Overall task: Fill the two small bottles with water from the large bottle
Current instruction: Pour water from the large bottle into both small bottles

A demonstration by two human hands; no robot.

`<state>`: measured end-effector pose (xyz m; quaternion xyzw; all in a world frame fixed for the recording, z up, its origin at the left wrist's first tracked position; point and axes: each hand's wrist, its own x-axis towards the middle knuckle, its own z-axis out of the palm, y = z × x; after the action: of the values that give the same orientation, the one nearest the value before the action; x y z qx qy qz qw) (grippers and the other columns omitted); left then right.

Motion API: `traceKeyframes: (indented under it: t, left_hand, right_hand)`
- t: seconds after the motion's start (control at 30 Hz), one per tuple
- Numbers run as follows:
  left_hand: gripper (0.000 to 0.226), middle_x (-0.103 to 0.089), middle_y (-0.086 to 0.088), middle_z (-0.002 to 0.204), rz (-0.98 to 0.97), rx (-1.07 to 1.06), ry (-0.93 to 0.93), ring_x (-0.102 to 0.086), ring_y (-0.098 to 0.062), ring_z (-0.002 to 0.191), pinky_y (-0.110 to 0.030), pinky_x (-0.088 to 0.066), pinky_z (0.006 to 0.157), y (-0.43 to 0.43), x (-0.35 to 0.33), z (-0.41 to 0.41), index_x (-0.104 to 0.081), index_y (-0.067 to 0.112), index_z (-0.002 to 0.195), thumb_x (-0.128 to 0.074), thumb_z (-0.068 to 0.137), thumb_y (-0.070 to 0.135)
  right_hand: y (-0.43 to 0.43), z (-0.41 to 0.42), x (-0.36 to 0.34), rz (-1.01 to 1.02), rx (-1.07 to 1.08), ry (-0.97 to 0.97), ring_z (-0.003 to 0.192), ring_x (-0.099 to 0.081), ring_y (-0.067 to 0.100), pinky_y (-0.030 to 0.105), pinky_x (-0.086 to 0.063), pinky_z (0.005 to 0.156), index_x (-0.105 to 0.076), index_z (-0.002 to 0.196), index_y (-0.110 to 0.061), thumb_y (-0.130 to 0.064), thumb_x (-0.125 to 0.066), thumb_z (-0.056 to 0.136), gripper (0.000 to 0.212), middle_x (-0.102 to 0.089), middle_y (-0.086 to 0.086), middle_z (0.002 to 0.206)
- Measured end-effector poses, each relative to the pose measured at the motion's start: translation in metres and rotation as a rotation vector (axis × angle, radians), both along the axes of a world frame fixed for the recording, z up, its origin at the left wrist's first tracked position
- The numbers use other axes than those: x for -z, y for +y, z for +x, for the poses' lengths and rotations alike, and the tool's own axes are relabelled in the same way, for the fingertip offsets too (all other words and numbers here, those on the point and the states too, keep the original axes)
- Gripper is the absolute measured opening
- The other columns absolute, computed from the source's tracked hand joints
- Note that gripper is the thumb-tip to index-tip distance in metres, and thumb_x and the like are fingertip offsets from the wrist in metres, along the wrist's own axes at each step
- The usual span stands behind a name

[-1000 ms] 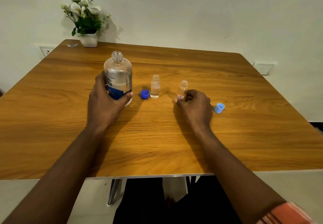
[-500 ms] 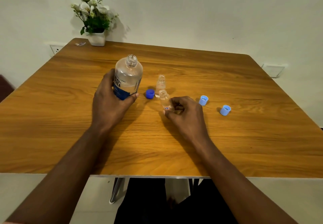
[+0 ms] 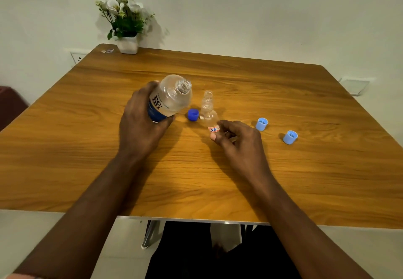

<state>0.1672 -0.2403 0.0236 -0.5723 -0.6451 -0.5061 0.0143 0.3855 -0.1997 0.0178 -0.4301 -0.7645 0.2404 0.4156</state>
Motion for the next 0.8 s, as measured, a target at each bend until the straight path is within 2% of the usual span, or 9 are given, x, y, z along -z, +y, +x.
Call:
traceKeyframes:
  t: [0.17, 0.37, 0.53, 0.8]
  left_hand:
    - [0.076, -0.055, -0.009, 0.129, 0.011, -0.008, 0.076, -0.053, -0.025, 0.117, -0.045, -0.05, 0.092, 0.0002, 0.0, -0.0016, -0.045, 0.012, 0.136, -0.085, 0.072, 0.02]
    - [0.07, -0.056, -0.013, 0.128, 0.022, 0.001, 0.161, -0.053, -0.029, 0.117, -0.048, -0.049, 0.093, 0.0005, -0.0014, -0.0015, -0.047, 0.007, 0.134, -0.081, 0.074, 0.012]
    - [0.069, -0.056, -0.014, 0.128, 0.011, -0.006, 0.223, -0.053, -0.032, 0.116, -0.045, -0.047, 0.094, 0.0015, -0.001, 0.0, -0.049, 0.006, 0.133, -0.08, 0.072, 0.007]
    - [0.07, -0.056, -0.016, 0.129, 0.002, -0.008, 0.272, -0.052, -0.033, 0.117, -0.042, -0.045, 0.095, 0.0034, 0.0, 0.0008, -0.049, 0.006, 0.133, -0.081, 0.071, 0.004]
  right_hand:
    - [-0.0012, -0.0001, -0.0005, -0.009, -0.053, -0.032, 0.079, -0.062, 0.015, 0.039, -0.052, 0.071, -0.07, 0.109, -0.013, -0.023, -0.072, 0.085, 0.026, -0.07, 0.0, 0.092]
    - [-0.0028, -0.0009, -0.0028, 0.038, -0.103, 0.003, 0.079, -0.058, 0.004, 0.017, -0.044, 0.071, -0.069, 0.112, -0.009, -0.019, -0.07, 0.087, 0.026, -0.064, -0.007, 0.09]
    - [-0.0029, -0.0007, -0.0034, 0.066, -0.125, 0.016, 0.08, -0.056, -0.002, 0.009, -0.039, 0.07, -0.069, 0.112, -0.009, -0.016, -0.07, 0.087, 0.026, -0.061, -0.011, 0.089]
    - [-0.0023, 0.0001, -0.003, 0.083, -0.142, 0.042, 0.08, -0.058, 0.005, 0.018, -0.045, 0.07, -0.069, 0.114, -0.01, -0.016, -0.07, 0.086, 0.028, -0.063, -0.008, 0.09]
